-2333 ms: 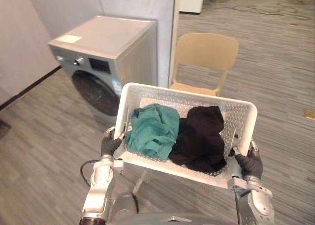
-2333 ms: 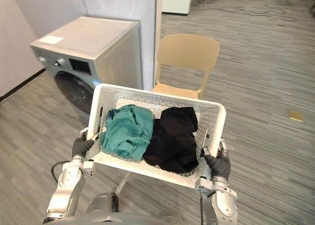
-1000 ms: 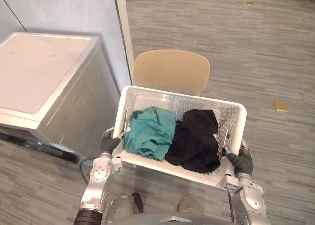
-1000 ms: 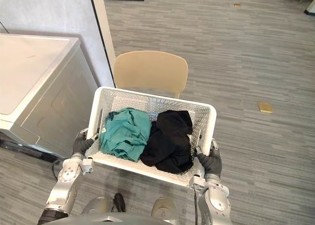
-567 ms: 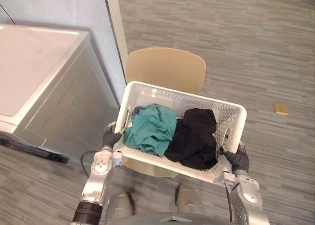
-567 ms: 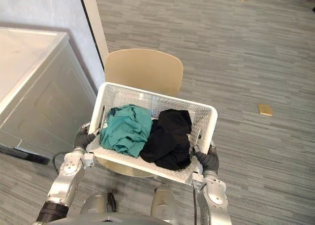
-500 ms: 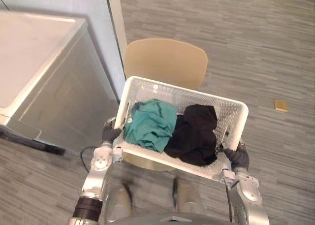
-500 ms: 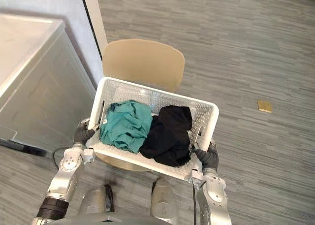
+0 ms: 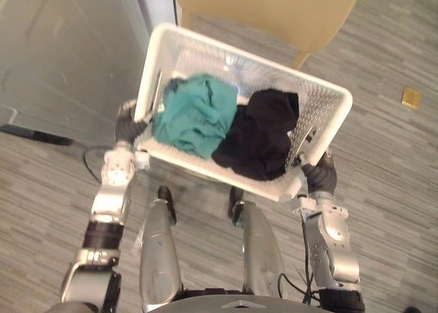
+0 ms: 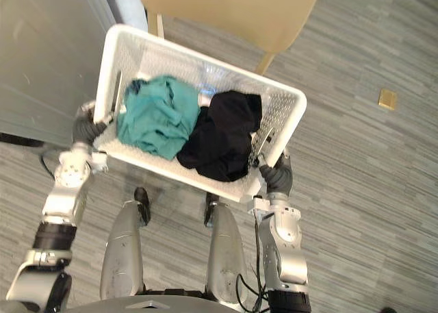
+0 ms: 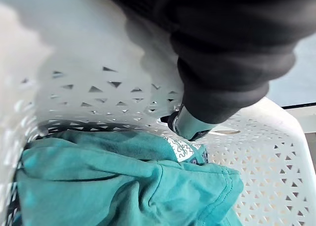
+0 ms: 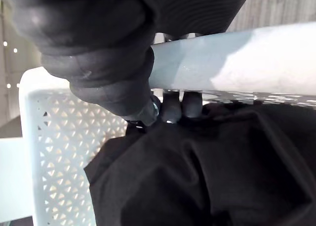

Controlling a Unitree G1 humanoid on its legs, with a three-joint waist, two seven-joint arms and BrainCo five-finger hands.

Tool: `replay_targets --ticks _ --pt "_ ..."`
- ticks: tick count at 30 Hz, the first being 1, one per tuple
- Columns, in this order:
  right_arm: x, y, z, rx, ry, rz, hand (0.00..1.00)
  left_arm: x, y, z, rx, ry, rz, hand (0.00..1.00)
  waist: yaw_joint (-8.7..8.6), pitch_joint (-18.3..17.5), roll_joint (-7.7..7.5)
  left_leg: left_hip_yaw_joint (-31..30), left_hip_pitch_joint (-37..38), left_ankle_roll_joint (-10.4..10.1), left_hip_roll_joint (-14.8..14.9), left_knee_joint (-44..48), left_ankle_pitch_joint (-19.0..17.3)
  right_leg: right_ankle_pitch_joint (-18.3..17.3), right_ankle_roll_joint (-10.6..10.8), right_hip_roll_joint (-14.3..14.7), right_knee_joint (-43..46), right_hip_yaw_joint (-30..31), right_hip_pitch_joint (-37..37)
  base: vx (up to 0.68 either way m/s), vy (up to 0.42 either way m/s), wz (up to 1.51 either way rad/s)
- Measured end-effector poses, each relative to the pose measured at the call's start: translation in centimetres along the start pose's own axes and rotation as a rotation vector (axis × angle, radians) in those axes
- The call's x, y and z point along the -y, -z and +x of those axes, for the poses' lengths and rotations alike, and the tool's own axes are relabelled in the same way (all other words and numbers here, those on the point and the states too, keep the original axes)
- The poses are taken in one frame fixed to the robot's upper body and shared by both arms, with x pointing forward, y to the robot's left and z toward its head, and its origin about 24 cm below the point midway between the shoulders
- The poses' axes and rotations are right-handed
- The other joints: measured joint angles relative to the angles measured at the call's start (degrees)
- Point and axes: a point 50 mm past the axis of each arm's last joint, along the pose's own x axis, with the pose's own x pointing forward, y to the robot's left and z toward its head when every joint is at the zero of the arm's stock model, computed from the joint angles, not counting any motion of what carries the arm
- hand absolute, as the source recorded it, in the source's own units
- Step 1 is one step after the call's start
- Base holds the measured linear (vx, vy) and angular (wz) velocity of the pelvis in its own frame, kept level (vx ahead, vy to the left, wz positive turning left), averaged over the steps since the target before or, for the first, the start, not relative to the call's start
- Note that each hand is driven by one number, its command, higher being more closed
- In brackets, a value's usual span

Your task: Pick up the laundry basket with both hands and put the clothes into the washing machine.

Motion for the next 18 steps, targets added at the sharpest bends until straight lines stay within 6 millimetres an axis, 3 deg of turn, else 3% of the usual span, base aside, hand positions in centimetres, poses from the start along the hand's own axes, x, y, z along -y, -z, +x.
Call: replay_targets --ticks 6,9,18 --pt "1.6 -4.6 4.5 0.195 -0.009 -0.049 1.00 0.7 -6.2 3.4 0.210 0.098 0.107 1.00 0.72 3.2 -0.01 -1.0 -7.8 0.2 0.0 0.8 1.2 1.7 -0.1 -0.4 -1.2 -1.8 -5.4 0.01 0.026 0.09" --pt "1.9 -5.1 6.3 0.205 -0.007 -0.049 1.00 1.1 -7.5 4.3 0.242 0.109 0.120 1.00 1.01 3.8 -0.01 -1.0 -9.0 0.3 0.0 1.0 1.3 2.0 -0.1 -0.4 -1.7 -2.0 -6.3 0.05 0.041 0.01" --pt "2.0 -5.4 10.4 0.153 -0.015 -0.060 1.00 1.8 -8.0 7.1 0.198 0.130 0.194 1.00 1.50 4.0 0.03 -0.6 -9.9 0.3 0.1 0.7 1.3 2.5 0.1 0.0 -3.3 -2.0 -6.8 0.05 0.016 -0.02"
